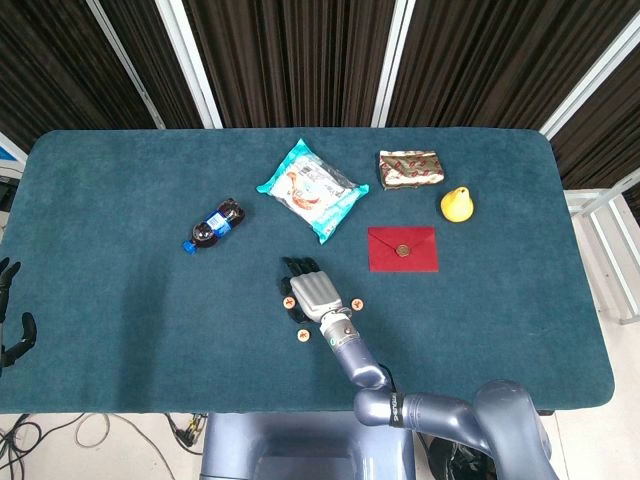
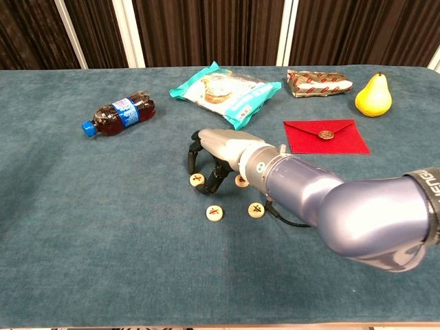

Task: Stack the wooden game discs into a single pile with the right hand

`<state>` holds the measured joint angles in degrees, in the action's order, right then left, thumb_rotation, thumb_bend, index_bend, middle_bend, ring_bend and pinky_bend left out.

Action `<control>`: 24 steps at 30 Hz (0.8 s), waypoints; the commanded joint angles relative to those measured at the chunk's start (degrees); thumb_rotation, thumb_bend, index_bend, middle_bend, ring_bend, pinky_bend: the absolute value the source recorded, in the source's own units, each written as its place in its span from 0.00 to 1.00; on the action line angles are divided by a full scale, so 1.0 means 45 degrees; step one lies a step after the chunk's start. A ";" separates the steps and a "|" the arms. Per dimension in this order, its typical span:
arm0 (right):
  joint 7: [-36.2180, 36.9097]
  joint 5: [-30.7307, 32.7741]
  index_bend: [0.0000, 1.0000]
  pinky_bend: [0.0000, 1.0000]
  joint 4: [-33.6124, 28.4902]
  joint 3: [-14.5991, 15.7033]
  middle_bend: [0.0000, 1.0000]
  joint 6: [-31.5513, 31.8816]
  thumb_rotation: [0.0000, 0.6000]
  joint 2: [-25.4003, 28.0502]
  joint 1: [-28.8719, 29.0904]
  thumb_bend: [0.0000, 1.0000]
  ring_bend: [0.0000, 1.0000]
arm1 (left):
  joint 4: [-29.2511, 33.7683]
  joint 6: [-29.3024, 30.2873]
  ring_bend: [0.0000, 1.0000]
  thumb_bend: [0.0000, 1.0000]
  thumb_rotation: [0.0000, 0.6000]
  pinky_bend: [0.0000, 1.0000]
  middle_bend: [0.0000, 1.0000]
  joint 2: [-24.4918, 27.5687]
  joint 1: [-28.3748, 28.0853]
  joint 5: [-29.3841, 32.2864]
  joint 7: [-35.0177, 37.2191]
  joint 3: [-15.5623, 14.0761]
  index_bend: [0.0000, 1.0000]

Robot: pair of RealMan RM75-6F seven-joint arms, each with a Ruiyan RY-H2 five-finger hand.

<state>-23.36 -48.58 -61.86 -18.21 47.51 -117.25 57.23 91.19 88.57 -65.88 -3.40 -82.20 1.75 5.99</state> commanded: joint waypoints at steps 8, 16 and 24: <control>0.0044 0.0046 0.46 0.00 0.0110 -0.0048 0.00 -0.0144 1.00 0.0033 -0.0053 0.41 0.00 | 0.0010 -0.0015 0.00 0.58 1.00 0.00 0.00 0.0000 -0.0002 0.0017 0.0009 0.0005 0.06; 0.0028 0.0039 0.48 0.00 0.0108 -0.0094 0.00 -0.0164 1.00 0.0040 -0.0063 0.41 0.00 | 0.0032 -0.0036 0.00 0.58 1.00 0.00 0.00 0.0010 0.0003 0.0045 0.0076 0.0010 0.06; 0.0012 0.0054 0.49 0.00 0.0101 -0.0107 0.00 -0.0233 1.00 0.0026 -0.0060 0.41 0.00 | 0.0039 -0.0050 0.00 0.58 1.00 0.00 0.00 0.0007 0.0003 0.0069 0.0052 0.0013 0.06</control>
<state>-23.30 -48.33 -61.41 -18.69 46.46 -117.14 56.96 91.36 88.36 -65.85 -3.38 -81.89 1.98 6.04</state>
